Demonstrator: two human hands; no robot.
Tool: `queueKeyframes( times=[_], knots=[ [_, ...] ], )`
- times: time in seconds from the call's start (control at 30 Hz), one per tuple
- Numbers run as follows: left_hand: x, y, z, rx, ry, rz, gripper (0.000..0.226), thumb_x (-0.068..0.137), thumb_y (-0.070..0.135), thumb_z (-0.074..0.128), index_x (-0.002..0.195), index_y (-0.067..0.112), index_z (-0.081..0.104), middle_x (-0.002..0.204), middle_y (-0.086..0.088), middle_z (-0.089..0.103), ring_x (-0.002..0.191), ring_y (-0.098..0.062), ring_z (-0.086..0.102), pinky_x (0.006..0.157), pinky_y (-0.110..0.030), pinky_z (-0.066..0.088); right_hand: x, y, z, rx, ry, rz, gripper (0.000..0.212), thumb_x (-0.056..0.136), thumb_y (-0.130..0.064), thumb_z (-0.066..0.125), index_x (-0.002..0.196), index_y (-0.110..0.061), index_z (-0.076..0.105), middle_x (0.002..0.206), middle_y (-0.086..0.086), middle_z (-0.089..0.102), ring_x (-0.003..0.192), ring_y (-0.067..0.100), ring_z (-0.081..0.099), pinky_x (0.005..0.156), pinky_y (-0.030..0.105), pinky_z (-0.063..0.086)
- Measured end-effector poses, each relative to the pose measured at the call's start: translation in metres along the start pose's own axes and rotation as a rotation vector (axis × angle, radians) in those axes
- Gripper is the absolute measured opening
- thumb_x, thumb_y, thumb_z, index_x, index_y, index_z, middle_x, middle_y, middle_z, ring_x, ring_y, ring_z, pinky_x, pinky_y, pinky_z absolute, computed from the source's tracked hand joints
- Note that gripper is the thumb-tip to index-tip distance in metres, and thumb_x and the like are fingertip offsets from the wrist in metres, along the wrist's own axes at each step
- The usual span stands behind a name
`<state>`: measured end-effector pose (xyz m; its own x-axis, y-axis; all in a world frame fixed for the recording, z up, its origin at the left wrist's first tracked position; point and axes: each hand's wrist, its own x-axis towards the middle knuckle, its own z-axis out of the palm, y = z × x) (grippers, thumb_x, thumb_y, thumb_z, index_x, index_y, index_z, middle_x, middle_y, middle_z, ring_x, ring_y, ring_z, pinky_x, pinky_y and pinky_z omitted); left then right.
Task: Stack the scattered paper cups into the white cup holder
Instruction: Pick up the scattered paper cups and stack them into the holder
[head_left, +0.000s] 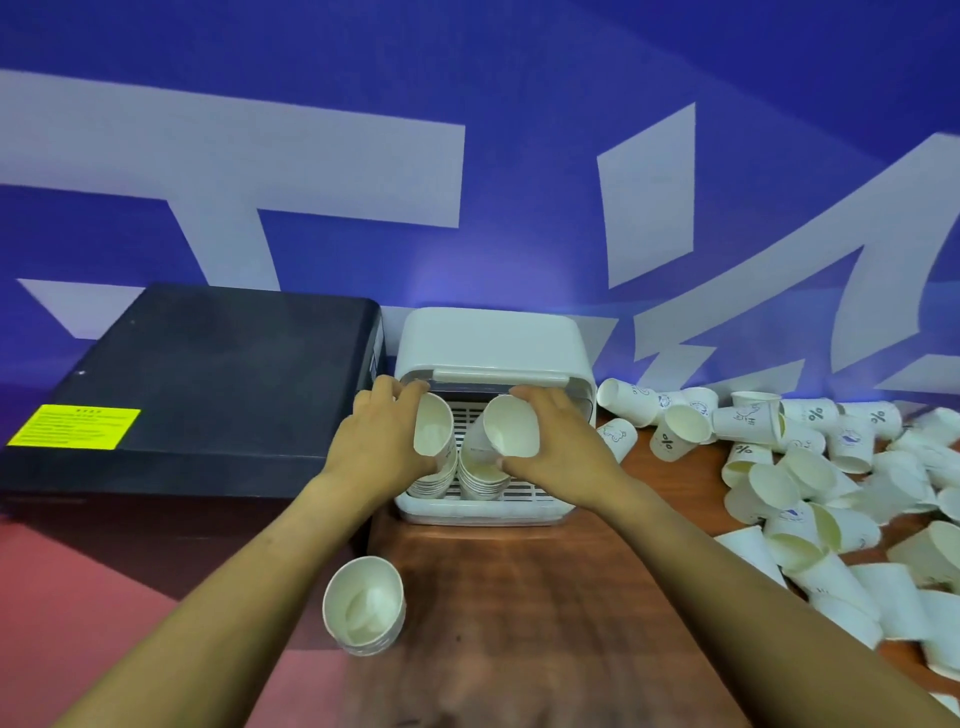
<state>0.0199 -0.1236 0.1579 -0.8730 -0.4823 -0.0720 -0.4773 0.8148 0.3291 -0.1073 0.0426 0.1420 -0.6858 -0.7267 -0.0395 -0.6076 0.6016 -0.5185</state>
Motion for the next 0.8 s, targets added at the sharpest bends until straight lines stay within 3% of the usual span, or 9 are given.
queueKeyframes(
  times=[0.1,0.23,0.6,0.8],
  knots=[
    [0.007,-0.001,0.005,0.013,-0.023,-0.002,0.083,0.075,0.041,0.075,0.144,0.026,0.03,0.136,-0.002,0.035,0.121,-0.024,0.039,0.086,-0.034,0.046,0.004,0.003,0.005,-0.034,-0.021,0.003,0.081,0.073,-0.041,0.075,0.141,-0.031,0.032,0.139,-0.004,0.037,0.127,0.017,0.04,0.089,0.028,0.039],
    [0.015,-0.004,0.013,0.023,-0.071,-0.007,0.082,0.074,0.041,0.076,0.142,0.027,0.032,0.137,-0.002,0.035,0.122,-0.024,0.038,0.088,-0.034,0.046,0.009,0.008,0.014,-0.034,-0.059,0.01,0.084,0.07,-0.046,0.076,0.141,-0.03,0.033,0.137,-0.003,0.039,0.127,0.018,0.041,0.1,0.035,0.041],
    [0.029,-0.01,0.039,0.087,-0.19,-0.022,0.083,0.073,0.041,0.077,0.14,0.022,0.033,0.136,-0.006,0.034,0.122,-0.027,0.039,0.095,-0.039,0.045,0.022,0.017,0.039,-0.019,-0.146,0.097,0.087,0.069,-0.053,0.074,0.141,-0.032,0.032,0.138,-0.004,0.038,0.125,0.018,0.043,0.099,0.038,0.042],
    [0.034,-0.012,0.052,0.076,-0.232,-0.023,0.085,0.074,0.042,0.073,0.144,0.024,0.028,0.139,-0.005,0.038,0.124,-0.029,0.038,0.1,-0.04,0.04,0.026,0.027,0.05,-0.007,-0.227,0.156,0.077,0.074,-0.056,0.068,0.14,-0.034,0.034,0.135,-0.001,0.042,0.126,0.021,0.041,0.101,0.04,0.04]
  ],
)
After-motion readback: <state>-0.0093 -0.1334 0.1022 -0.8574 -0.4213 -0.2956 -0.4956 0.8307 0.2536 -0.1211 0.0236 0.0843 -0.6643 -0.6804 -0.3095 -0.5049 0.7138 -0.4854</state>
